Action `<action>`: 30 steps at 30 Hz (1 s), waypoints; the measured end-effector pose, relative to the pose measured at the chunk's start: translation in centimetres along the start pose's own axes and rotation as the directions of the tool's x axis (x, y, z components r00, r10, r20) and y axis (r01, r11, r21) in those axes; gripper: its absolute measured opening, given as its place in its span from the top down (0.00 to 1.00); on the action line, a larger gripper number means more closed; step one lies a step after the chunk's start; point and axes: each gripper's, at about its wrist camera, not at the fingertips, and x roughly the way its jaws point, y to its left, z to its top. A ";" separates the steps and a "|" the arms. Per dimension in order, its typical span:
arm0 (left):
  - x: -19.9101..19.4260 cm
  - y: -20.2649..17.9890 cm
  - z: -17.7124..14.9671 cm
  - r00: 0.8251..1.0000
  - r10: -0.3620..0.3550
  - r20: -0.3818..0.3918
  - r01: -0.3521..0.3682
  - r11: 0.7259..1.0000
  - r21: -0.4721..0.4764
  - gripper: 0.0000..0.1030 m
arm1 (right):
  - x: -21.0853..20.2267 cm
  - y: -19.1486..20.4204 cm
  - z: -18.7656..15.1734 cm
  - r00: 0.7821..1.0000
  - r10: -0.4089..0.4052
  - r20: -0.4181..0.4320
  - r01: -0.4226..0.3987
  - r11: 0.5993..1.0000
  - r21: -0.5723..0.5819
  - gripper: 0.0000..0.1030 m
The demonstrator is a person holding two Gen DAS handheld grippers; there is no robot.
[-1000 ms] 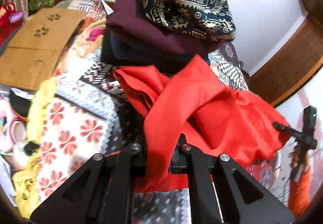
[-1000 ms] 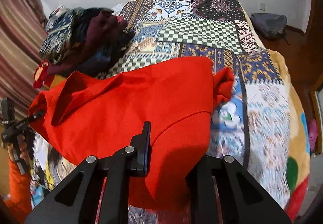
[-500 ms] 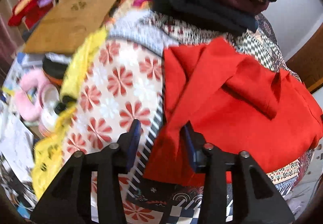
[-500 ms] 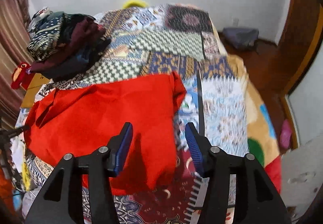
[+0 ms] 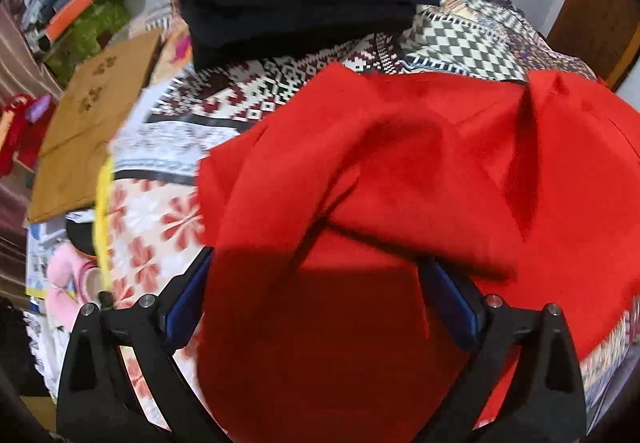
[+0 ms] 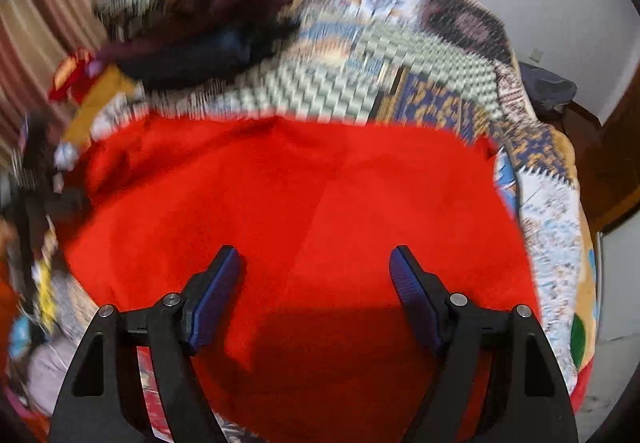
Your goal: Fold large clothes
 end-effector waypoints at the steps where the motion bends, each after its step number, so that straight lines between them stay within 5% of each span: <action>1: 0.5 0.4 0.8 1.000 -0.025 -0.005 0.025 0.999 -0.024 0.04 | 0.2 0.1 -0.3 1.000 -0.014 0.002 0.014 1.000 -0.018 0.27; 7: 1.8 5.2 6.0 0.998 0.058 0.031 -0.051 0.980 -0.195 0.04 | -0.3 0.0 -1.2 0.999 -0.013 0.033 0.014 0.999 -0.048 0.27; 11: 2.1 10.5 6.8 0.983 0.182 -0.006 -0.168 0.896 -0.411 0.04 | -0.6 -0.3 -1.1 1.000 0.004 0.025 -0.003 1.000 -0.029 0.27; 14: 0.4 12.0 5.7 0.989 0.143 0.048 -0.104 0.878 -0.468 0.04 | -0.5 -0.1 -0.4 1.000 0.002 0.004 -0.002 1.000 -0.008 0.27; 22: -4.8 5.7 2.9 0.988 0.064 0.141 -0.027 0.969 -0.246 0.04 | -1.6 2.6 2.7 0.988 0.130 0.081 -0.135 0.989 0.063 0.27; 30: -5.5 -3.1 1.5 0.982 -0.143 0.121 0.151 0.987 -0.058 0.04 | 1.5 6.4 0.8 0.998 0.069 -0.002 -0.069 0.995 -0.067 0.27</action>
